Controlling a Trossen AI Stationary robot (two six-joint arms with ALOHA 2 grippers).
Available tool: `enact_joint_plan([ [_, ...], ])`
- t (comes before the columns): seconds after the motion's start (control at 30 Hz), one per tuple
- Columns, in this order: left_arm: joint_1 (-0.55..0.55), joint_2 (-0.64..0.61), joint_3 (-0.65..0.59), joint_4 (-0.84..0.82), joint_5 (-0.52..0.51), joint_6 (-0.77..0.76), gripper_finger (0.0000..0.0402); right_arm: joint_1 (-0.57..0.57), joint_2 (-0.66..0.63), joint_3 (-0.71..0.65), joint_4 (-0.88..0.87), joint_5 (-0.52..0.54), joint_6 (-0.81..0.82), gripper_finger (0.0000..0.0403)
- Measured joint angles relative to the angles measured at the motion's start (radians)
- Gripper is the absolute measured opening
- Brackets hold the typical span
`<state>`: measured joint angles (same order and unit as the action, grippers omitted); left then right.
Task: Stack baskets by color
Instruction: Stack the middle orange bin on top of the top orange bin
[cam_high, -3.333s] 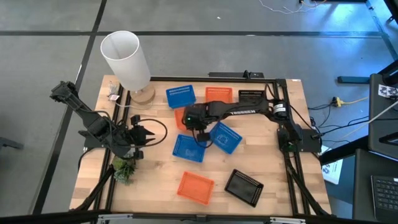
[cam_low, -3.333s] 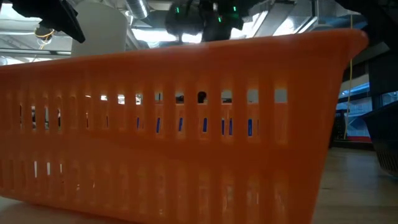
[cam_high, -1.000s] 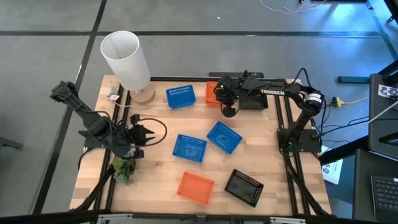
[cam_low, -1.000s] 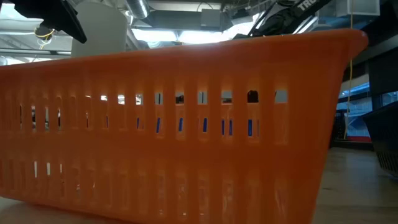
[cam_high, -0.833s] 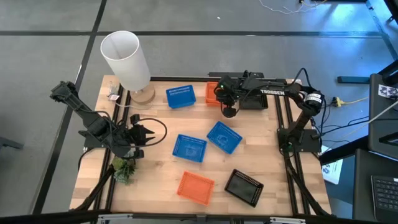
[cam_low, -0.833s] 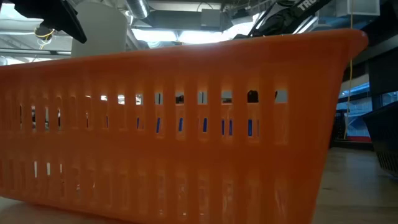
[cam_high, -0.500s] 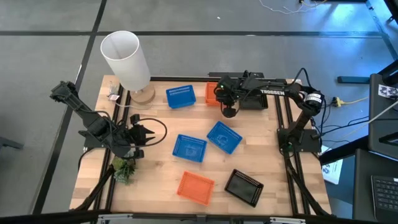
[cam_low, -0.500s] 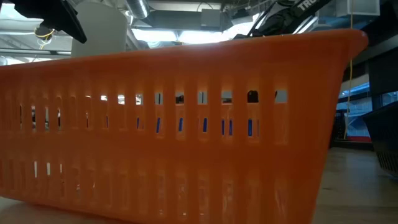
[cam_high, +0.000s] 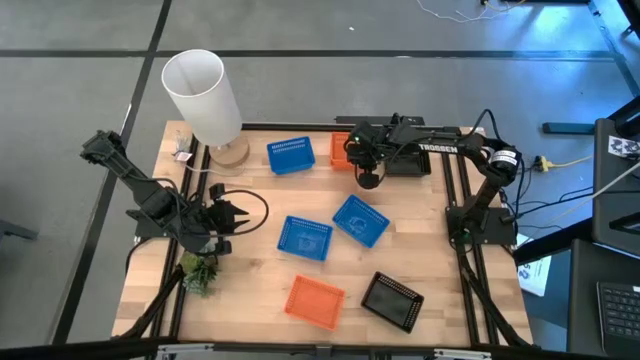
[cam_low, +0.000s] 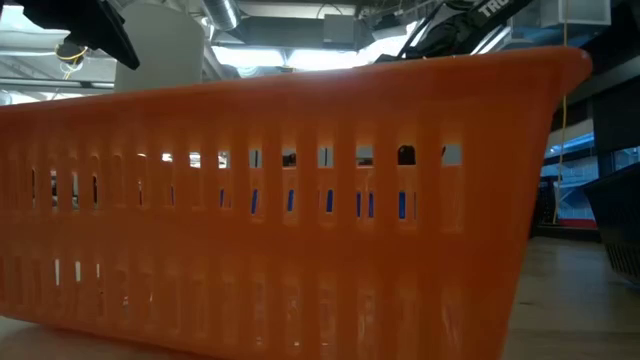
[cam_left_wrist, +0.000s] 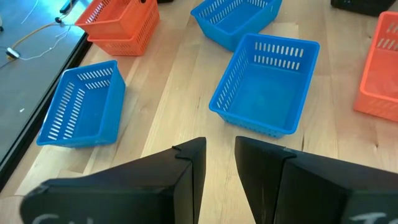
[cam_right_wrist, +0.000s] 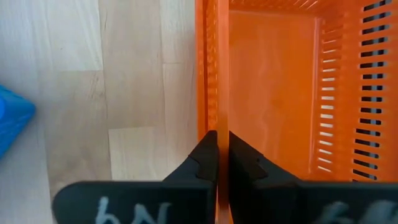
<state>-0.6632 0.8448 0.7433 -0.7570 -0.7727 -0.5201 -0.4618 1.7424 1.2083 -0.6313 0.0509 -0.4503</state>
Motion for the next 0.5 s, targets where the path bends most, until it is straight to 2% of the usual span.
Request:
enact_joint_plan([
  [0.5,0.0,0.0,0.0,0.002,0.0,-0.002,0.0078,0.0,0.0,0.0,-0.002,0.0,0.03,0.0017],
])
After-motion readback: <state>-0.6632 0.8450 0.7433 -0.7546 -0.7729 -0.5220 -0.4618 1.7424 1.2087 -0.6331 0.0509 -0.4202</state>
